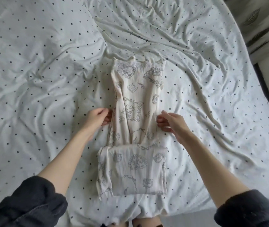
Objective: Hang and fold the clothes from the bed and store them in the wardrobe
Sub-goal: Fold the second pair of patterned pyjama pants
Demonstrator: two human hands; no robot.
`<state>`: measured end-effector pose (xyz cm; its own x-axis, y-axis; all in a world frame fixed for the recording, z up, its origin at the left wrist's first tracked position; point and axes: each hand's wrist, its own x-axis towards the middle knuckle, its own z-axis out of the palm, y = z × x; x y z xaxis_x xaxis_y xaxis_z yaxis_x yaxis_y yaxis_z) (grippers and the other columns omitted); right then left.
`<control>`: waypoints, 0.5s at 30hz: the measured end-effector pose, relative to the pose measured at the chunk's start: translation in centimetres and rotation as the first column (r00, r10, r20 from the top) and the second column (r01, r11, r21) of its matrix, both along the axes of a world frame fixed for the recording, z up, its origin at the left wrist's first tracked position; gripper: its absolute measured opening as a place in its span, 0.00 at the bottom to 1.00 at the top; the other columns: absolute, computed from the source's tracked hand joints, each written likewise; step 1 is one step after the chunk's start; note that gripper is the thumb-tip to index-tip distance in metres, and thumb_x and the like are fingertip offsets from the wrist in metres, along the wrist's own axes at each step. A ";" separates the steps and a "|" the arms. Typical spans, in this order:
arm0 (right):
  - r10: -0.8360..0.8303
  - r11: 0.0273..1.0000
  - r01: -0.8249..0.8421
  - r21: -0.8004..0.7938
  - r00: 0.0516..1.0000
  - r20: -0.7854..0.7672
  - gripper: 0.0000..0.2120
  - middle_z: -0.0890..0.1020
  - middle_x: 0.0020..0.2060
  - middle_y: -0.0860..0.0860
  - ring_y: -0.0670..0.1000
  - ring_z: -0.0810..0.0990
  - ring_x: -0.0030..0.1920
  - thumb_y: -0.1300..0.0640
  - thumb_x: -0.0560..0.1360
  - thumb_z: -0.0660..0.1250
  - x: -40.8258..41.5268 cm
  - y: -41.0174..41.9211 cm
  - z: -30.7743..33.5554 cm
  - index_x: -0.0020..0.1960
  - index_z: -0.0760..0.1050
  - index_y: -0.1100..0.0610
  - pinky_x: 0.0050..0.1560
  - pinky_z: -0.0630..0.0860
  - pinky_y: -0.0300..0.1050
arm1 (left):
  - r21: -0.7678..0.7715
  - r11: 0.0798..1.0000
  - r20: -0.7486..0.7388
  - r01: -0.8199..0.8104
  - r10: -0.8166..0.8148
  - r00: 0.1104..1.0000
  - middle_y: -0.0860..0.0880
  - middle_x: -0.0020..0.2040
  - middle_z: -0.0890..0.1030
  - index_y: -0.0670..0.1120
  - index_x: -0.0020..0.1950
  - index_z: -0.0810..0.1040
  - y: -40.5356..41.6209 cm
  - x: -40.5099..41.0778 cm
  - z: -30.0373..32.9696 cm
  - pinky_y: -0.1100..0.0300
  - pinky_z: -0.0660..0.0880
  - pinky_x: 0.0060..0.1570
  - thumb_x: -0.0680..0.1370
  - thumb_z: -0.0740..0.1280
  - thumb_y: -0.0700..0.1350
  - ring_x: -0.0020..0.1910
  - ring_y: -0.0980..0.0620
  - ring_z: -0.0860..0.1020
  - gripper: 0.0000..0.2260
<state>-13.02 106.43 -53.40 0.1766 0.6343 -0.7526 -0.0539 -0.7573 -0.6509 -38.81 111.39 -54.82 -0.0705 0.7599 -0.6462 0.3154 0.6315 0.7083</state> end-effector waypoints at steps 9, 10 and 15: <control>0.280 0.948 -0.275 -0.158 0.960 0.013 0.19 0.80 0.47 0.51 0.50 0.79 0.46 0.42 0.72 0.67 -1.2 -12.4 -0.5 0.54 0.73 0.56 0.46 0.77 0.46 | -0.285 0.937 0.037 0.205 -0.203 0.979 0.57 0.51 0.78 0.53 0.52 0.75 -13.2 -3.8 -0.4 0.65 0.70 0.43 0.69 0.68 0.61 0.53 0.58 0.75 0.18; 0.317 0.930 -0.319 -0.184 0.948 -0.039 0.20 0.80 0.49 0.52 0.50 0.80 0.48 0.43 0.72 0.68 -1.5 -13.3 -0.6 0.54 0.72 0.56 0.45 0.78 0.45 | -0.357 0.906 0.058 0.226 -0.220 0.974 0.54 0.54 0.78 0.51 0.55 0.75 -14.4 -4.0 -0.4 0.61 0.72 0.49 0.67 0.70 0.62 0.57 0.53 0.75 0.23; 0.308 0.903 -0.323 -0.283 0.946 -0.099 0.16 0.82 0.50 0.57 0.53 0.81 0.49 0.51 0.77 0.65 -2.3 -14.9 -0.9 0.55 0.76 0.63 0.51 0.79 0.46 | -0.518 0.830 0.179 0.207 -0.131 0.975 0.41 0.65 0.75 0.39 0.70 0.67 -16.9 -4.5 0.0 0.42 0.68 0.65 0.66 0.75 0.54 0.63 0.43 0.74 0.38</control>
<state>-15.29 91.48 -54.35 -0.0399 0.4012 -0.9151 0.1921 -0.8957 -0.4011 -43.28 94.46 -54.83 0.1408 0.2896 -0.9467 0.3809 0.8668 0.3219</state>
